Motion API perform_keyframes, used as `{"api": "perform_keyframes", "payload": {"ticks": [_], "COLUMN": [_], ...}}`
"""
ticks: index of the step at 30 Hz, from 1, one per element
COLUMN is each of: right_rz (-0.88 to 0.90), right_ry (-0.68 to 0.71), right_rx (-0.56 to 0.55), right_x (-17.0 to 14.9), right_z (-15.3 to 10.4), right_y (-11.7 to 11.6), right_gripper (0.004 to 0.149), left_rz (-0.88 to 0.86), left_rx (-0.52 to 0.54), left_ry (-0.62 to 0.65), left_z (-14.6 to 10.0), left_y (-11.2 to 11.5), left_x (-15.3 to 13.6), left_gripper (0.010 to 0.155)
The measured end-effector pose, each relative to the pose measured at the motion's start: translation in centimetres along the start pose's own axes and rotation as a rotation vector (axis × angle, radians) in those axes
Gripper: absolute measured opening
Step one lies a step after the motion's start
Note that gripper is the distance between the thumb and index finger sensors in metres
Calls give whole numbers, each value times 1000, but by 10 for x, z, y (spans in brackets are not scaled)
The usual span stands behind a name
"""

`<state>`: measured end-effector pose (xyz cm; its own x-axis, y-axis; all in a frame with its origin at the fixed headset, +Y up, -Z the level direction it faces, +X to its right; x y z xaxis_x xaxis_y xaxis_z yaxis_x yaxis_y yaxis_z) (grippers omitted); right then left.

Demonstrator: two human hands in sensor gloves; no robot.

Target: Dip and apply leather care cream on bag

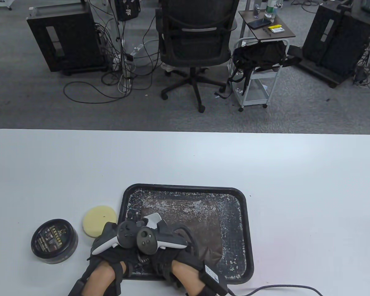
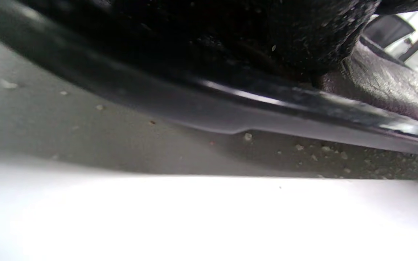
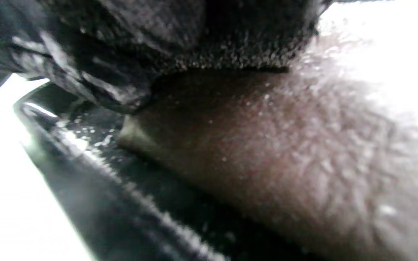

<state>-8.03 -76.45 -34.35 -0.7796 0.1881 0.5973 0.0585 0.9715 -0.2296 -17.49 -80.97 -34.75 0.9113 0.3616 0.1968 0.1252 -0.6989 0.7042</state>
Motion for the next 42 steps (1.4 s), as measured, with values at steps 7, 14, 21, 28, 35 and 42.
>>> {"api": "perform_keyframes", "payload": {"ticks": [7, 14, 21, 28, 35, 42], "right_rz": [-11, -15, -6, 74, 105, 122], "right_ry": [-31, -77, -127, -277, -357, -429], "right_rx": [82, 88, 64, 128, 103, 92], "right_x": [-11, -49, -88, -128, -153, -171], "right_z": [-10, -35, -64, -87, -103, -115], "right_y": [1, 0, 2, 13, 26, 29], "right_gripper": [56, 55, 55, 54, 54, 54], "left_rz": [14, 21, 17, 29, 21, 25], "left_rx": [-30, -53, -46, -42, -37, -27], "left_ry": [-46, -66, -53, -50, -43, -24], "left_z": [2, 2, 3, 3, 3, 3], "left_y": [1, 0, -1, -1, 0, 0], "left_x": [2, 3, 3, 3, 2, 1], "left_gripper": [104, 100, 90, 84, 82, 80]}}
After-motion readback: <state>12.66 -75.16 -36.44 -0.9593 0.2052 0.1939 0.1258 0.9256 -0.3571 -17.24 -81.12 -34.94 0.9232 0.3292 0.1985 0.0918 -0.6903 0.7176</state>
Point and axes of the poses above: the tracker on the back of each hand, its own x axis roughly to the thumb side, its own z axis roughly from the wrist to the fingertips, y = z × x, the point moved 4 cm from there along z, roughly from the wrist to the fingertips, and after that the axes turned 12 degrees about -x, right-handed, at the moved point
